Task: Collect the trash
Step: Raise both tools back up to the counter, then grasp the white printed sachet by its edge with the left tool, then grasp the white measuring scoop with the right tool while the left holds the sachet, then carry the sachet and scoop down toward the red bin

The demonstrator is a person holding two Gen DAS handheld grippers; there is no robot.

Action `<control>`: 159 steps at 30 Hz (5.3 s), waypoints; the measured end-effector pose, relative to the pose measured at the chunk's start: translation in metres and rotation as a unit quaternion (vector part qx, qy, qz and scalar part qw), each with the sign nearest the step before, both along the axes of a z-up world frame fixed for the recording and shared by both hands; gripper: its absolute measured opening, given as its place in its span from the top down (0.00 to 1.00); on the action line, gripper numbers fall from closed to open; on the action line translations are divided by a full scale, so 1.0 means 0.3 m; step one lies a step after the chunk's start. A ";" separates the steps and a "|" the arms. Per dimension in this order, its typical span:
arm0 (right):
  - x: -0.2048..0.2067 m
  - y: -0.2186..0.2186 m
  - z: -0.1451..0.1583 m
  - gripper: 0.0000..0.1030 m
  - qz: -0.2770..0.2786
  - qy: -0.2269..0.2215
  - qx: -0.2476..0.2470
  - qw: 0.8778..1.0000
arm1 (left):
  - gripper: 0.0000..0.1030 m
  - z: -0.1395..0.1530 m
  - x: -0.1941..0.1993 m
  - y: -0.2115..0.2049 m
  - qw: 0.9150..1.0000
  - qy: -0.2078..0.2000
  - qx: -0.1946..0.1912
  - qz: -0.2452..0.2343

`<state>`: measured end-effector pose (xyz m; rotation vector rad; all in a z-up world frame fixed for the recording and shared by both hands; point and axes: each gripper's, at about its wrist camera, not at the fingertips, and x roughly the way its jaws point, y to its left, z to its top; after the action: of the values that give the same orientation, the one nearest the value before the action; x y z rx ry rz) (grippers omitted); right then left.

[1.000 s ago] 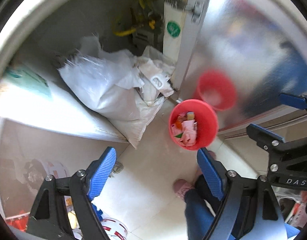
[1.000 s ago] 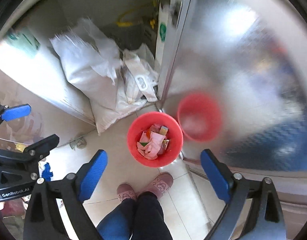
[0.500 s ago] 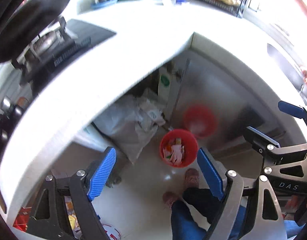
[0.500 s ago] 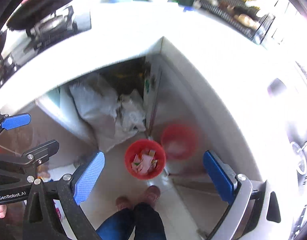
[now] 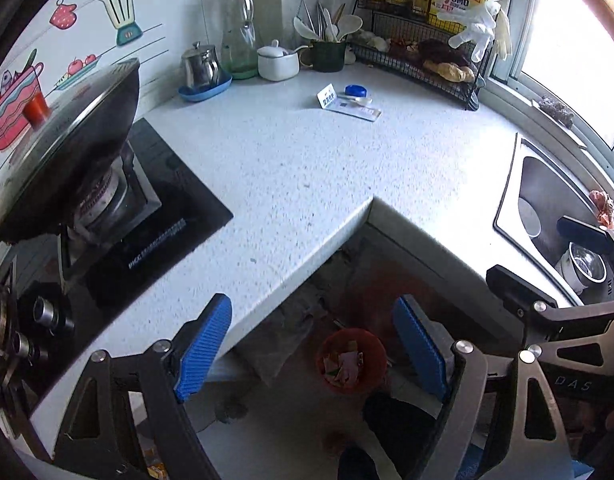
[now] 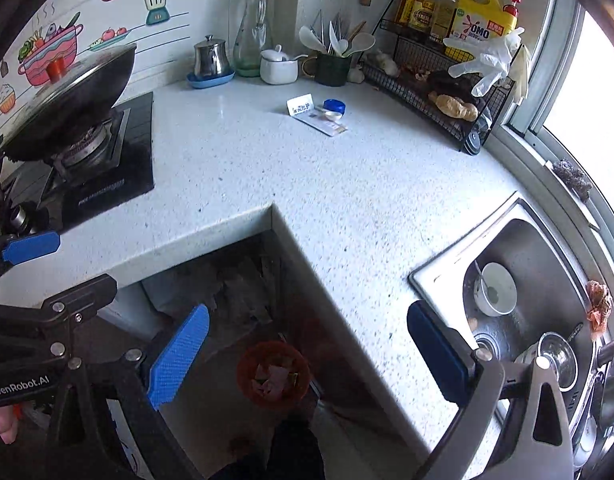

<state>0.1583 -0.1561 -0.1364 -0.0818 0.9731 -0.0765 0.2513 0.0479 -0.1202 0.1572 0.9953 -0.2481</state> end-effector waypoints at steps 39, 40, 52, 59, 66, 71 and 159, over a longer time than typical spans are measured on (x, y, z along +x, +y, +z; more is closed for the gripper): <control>0.778 -0.305 -0.048 0.03 -0.048 0.035 0.047 0.997 | 0.21 -0.065 0.996 -0.379 0.995 0.065 0.037 -0.060; 0.798 -0.305 -0.061 0.03 -0.057 0.038 0.048 0.997 | 0.21 -0.081 1.027 -0.382 0.994 0.070 0.038 -0.073; 1.024 -0.314 -0.191 0.03 -0.132 0.085 0.035 0.987 | 0.20 -0.259 1.330 -0.402 0.981 0.116 0.026 -0.156; 1.074 -0.348 -0.214 0.03 -0.149 0.094 0.030 0.984 | 0.37 -0.303 1.387 -0.423 0.978 0.118 0.008 -0.172; 1.129 -0.357 -0.215 0.03 -0.146 0.097 0.048 0.983 | 0.67 -0.323 1.404 -0.433 0.978 0.132 0.003 -0.163; 1.151 -0.365 -0.216 0.03 -0.136 0.103 0.041 0.984 | 0.77 -0.329 1.404 -0.426 0.978 0.133 -0.002 -0.161; 0.553 -0.094 0.005 0.97 0.178 0.070 0.143 0.971 | 1.00 -0.046 0.353 -0.149 0.999 0.034 0.008 -0.001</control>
<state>0.3241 -0.1841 -0.1349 0.0058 1.0870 0.4039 0.3570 0.0033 -0.1340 0.1647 1.0647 -0.2482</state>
